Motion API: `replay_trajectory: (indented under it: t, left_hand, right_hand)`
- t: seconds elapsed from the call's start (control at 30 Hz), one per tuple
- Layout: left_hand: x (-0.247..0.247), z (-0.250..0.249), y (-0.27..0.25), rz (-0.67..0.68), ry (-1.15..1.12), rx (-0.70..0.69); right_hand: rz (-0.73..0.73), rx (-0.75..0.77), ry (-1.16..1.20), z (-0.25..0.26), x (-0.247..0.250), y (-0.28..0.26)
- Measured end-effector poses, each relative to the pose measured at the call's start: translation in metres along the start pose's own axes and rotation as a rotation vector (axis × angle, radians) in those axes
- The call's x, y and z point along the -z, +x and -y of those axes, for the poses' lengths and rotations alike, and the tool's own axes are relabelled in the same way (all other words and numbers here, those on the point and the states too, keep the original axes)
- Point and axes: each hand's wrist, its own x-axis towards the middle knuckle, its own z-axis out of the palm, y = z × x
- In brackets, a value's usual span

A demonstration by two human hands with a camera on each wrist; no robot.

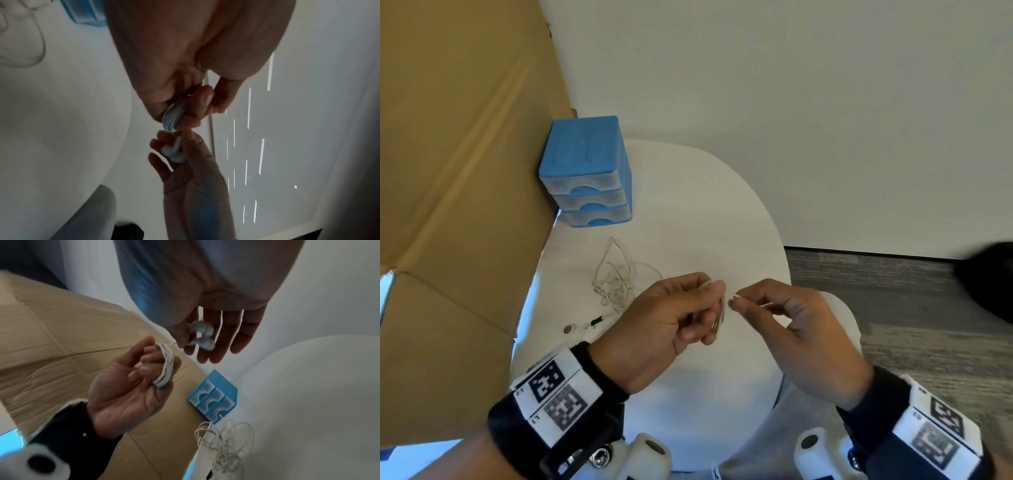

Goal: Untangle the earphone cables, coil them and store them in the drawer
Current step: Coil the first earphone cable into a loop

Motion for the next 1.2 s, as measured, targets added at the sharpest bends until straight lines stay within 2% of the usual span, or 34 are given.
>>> replay_trajectory:
  t: [0.23,0.3,0.43,0.53,0.6,0.7,0.87,1.0,1.13,1.2]
  left_hand:
    - [-0.004,0.006,0.002,-0.122,0.000,0.027]
    - [-0.006,0.006,0.001,-0.135,-0.004,0.031]
    - [-0.009,0.006,-0.002,-0.127,-0.086,0.070]
    - [-0.010,0.005,-0.004,-0.078,-0.158,0.115]
    - [-0.010,0.005,-0.004,-0.029,-0.197,0.141]
    - [-0.009,0.006,-0.003,-0.003,-0.233,0.182]
    - [-0.010,0.003,-0.001,-0.063,-0.258,0.211]
    - [-0.010,0.006,0.000,-0.104,-0.232,0.191]
    - [-0.010,0.008,0.001,-0.104,-0.232,0.148]
    - [-0.009,0.011,0.002,-0.139,-0.234,0.112]
  right_hand:
    - [-0.016,-0.027,-0.180,-0.001,-0.007,-0.005]
    - [-0.031,-0.103,-0.105,0.002,-0.007,-0.006]
    - [-0.036,-0.285,0.206,0.010,-0.010,-0.003]
    - [-0.109,-0.342,0.494,0.015,-0.010,0.000]
    - [-0.080,-0.354,0.604,0.018,-0.011,0.000]
    - [-0.023,-0.350,0.613,0.019,-0.011,-0.002]
    - [0.005,-0.430,0.743,0.013,-0.008,0.002]
    - [0.017,-0.396,0.715,0.011,-0.006,0.002]
    - [0.102,-0.468,0.814,0.008,-0.005,0.002]
    - [0.086,-0.454,0.760,0.008,-0.006,0.002]
